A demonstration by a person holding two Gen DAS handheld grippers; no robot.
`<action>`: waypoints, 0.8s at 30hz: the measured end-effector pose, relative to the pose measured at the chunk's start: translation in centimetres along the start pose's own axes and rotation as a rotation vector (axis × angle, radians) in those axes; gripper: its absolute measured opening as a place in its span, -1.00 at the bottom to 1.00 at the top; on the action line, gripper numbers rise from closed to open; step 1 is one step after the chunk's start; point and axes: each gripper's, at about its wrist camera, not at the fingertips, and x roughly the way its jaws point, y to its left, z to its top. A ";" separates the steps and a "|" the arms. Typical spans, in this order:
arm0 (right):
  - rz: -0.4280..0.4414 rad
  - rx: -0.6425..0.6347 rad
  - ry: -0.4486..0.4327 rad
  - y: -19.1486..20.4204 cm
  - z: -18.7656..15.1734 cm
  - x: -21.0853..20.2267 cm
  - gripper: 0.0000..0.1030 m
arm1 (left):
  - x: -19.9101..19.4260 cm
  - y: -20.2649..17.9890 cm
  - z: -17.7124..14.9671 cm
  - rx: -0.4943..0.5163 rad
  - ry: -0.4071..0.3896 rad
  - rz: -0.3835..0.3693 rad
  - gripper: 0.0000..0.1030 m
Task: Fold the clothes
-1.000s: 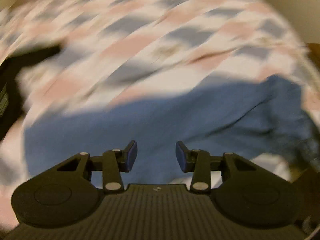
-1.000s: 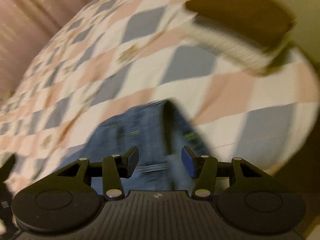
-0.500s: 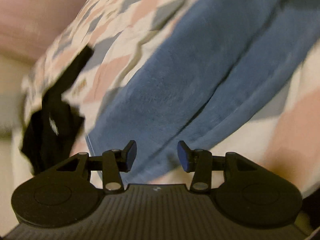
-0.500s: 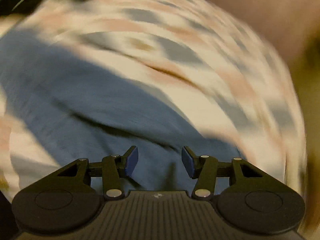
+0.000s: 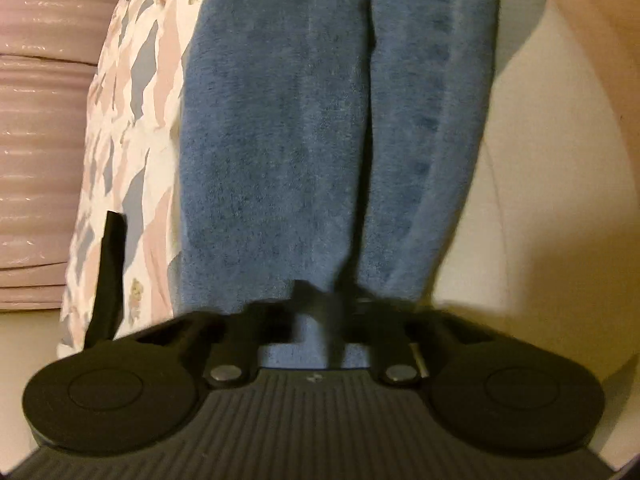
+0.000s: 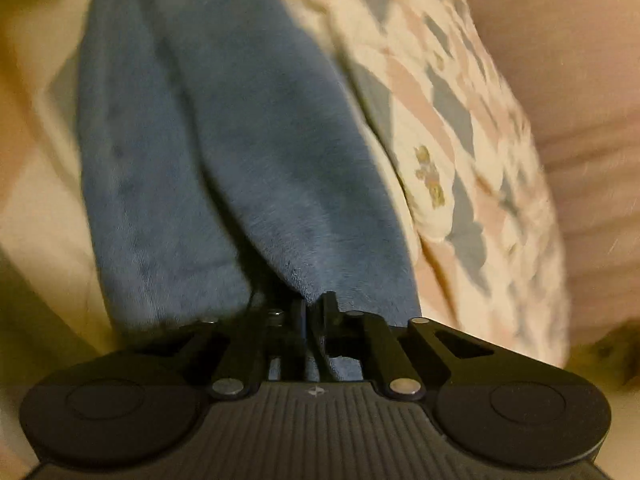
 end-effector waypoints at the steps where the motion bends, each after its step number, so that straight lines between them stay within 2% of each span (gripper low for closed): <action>1: 0.019 0.038 -0.006 -1.4 0.2 -0.3 -0.98 | -0.2 0.8 -0.2 -0.014 -0.012 -0.002 -0.92; 3: 0.039 0.093 -0.019 -4.7 0.8 -0.8 -0.99 | -1.1 3.6 -0.3 -0.072 -0.046 0.023 -0.92; 5: 0.080 0.180 -0.016 -8.8 1.4 -0.5 -0.99 | -1.9 8.2 -0.2 -0.161 -0.087 0.055 -0.91; 9: 0.049 0.382 0.019 -16.1 2.9 3.6 -0.96 | -1.1 17.7 2.1 -0.266 -0.183 0.180 -0.80; 10: 0.023 0.466 0.035 -18.1 3.2 5.4 -0.76 | 0.1 20.2 3.4 -0.298 -0.181 0.199 -0.66; 11: -0.009 0.549 0.067 -20.0 3.6 7.0 -0.40 | 1.7 22.6 4.6 -0.343 -0.158 0.202 -0.56; 12: -0.045 0.631 0.118 -21.9 4.1 8.4 0.29 | 3.2 24.9 5.4 -0.399 -0.127 0.201 -0.57; 13: -0.062 0.715 0.132 -23.7 4.2 8.9 0.33 | 4.5 27.1 5.6 -0.476 -0.090 0.197 -0.57; 14: -0.059 0.800 0.101 -25.3 3.9 8.5 0.28 | 5.5 29.3 5.5 -0.564 -0.049 0.186 -0.57; 17: 0.022 1.009 0.044 -27.4 1.6 6.6 0.29 | 5.7 33.6 1.9 -0.876 0.015 0.079 -0.52; 19: 0.111 1.115 0.039 -26.9 -0.6 5.2 0.29 | 5.2 33.5 -2.0 -1.052 0.070 -0.034 -0.42; 21: 0.247 1.252 0.049 -25.0 -3.5 3.9 0.29 | 4.9 31.7 -5.9 -1.190 0.145 -0.129 -0.43; 24: 0.470 1.502 0.111 -19.6 -7.8 2.5 0.29 | 3.6 26.0 -11.1 -1.371 0.260 -0.308 -0.43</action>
